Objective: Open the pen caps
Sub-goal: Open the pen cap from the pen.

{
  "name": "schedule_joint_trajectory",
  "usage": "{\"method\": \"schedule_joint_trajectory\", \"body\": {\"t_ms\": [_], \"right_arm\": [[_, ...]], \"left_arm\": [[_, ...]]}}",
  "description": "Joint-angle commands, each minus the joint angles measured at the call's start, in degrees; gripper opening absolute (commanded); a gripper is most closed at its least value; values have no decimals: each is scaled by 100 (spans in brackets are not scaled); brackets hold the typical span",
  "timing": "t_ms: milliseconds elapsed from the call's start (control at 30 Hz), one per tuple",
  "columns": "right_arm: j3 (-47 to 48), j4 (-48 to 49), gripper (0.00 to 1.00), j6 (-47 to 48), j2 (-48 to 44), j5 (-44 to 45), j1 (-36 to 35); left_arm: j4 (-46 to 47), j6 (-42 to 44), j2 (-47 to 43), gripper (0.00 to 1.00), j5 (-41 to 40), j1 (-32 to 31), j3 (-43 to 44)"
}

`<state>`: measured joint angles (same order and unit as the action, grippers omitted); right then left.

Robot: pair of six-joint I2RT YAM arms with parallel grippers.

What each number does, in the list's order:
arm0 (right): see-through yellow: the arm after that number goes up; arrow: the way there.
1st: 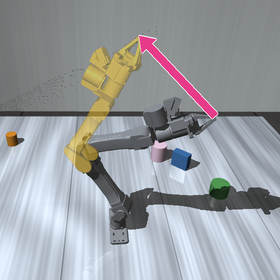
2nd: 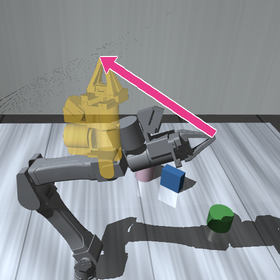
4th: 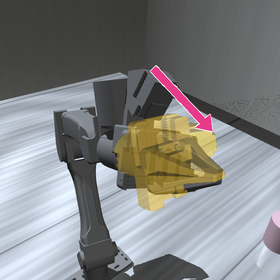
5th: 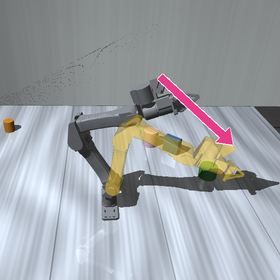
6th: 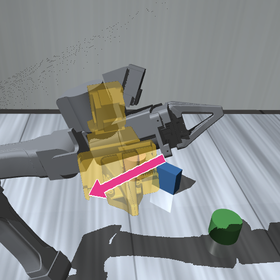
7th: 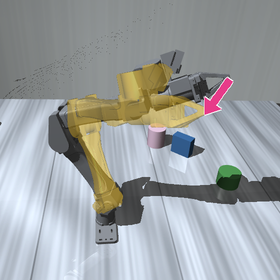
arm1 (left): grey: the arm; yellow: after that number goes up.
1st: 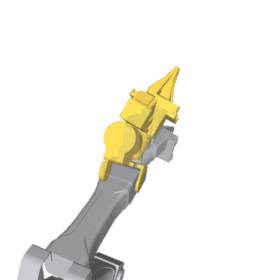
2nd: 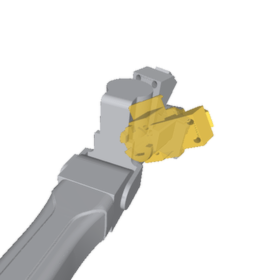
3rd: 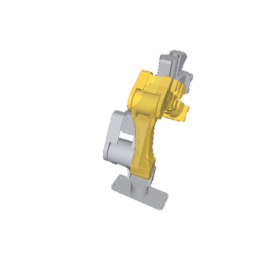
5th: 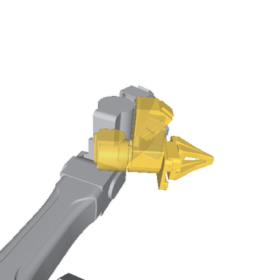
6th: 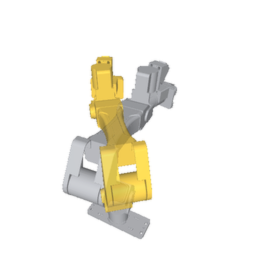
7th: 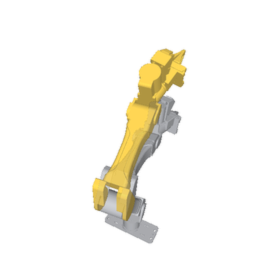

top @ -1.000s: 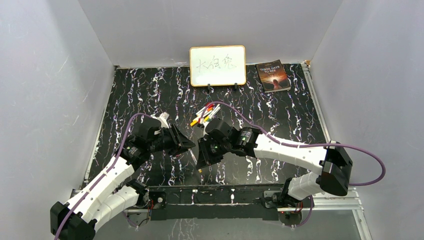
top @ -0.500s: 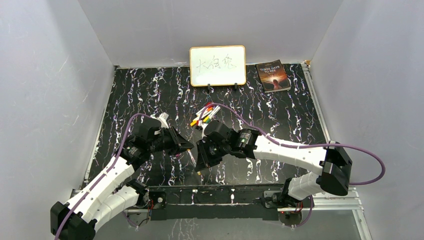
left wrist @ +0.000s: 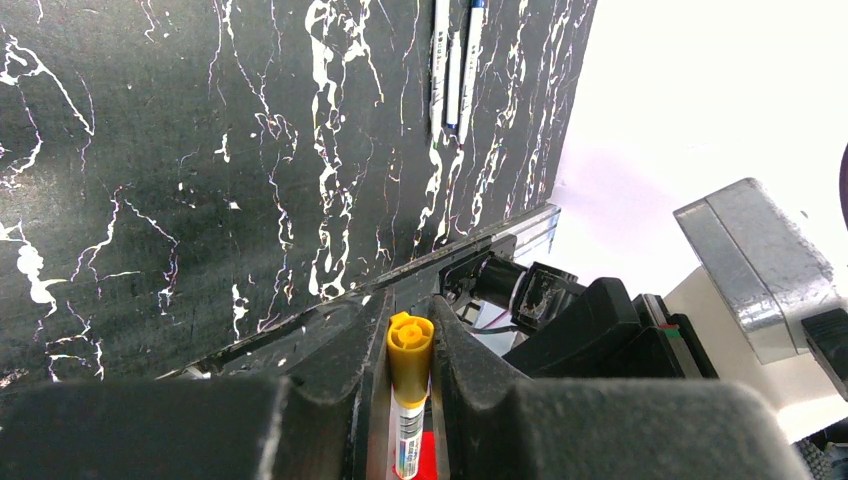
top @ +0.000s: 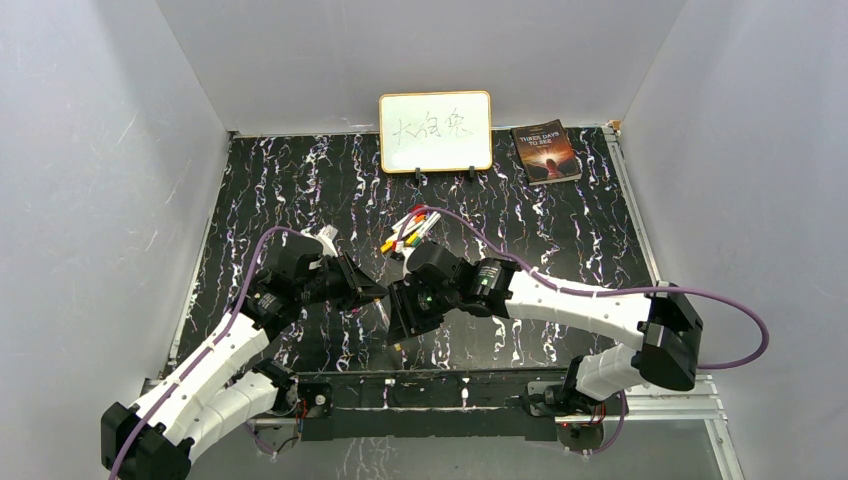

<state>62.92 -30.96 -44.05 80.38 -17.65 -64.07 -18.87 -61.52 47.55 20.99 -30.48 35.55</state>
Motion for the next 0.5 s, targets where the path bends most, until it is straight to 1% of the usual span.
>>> {"method": "schedule_joint_trajectory", "body": {"t_ms": [0,200,333,367,467], "right_arm": [[395,293,35,2,139,157,-35],[712,254,36,74,491,343,-35],[1111,104,36,167,805,458,-26],[1213,61,35,186,889,459,-26],[1418,-13,29,209,1067,507,-26]], "left_arm": [[-35,37,-51,1,124,17,-32],[-53,28,-69,1,137,16,-6],[-108,26,-120,0,134,19,11],[-134,31,-143,0,127,16,9],[-198,16,-228,0,108,24,-2]]}}
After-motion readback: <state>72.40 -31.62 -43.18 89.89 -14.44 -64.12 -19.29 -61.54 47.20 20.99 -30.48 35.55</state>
